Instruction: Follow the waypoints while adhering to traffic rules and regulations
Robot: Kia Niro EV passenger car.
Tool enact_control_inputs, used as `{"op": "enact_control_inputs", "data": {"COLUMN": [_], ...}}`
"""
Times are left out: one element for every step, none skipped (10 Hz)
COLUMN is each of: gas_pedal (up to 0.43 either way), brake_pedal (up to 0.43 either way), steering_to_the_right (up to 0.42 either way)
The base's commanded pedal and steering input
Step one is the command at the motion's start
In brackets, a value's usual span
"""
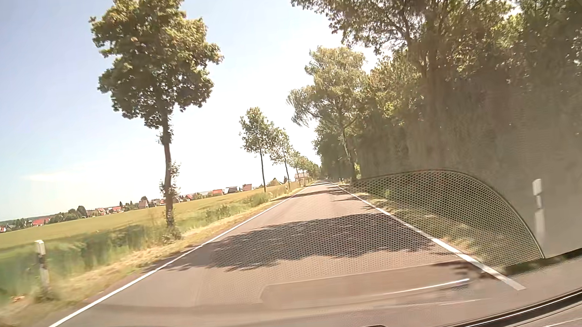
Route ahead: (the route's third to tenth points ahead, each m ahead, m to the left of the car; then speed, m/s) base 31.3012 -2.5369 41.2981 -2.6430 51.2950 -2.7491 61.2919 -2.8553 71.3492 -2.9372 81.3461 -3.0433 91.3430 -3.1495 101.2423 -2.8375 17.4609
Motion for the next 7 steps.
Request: {"op": "enact_control_inputs", "data": {"gas_pedal": [0.197,0.197,0.197,0.197,0.209,0.209,0.209], "brake_pedal": [0.006,0.006,0.006,0.006,0.006,0.006,0.006], "steering_to_the_right": [0.004,0.004,0.003,0.003,0.003,0.003,0.003]}}
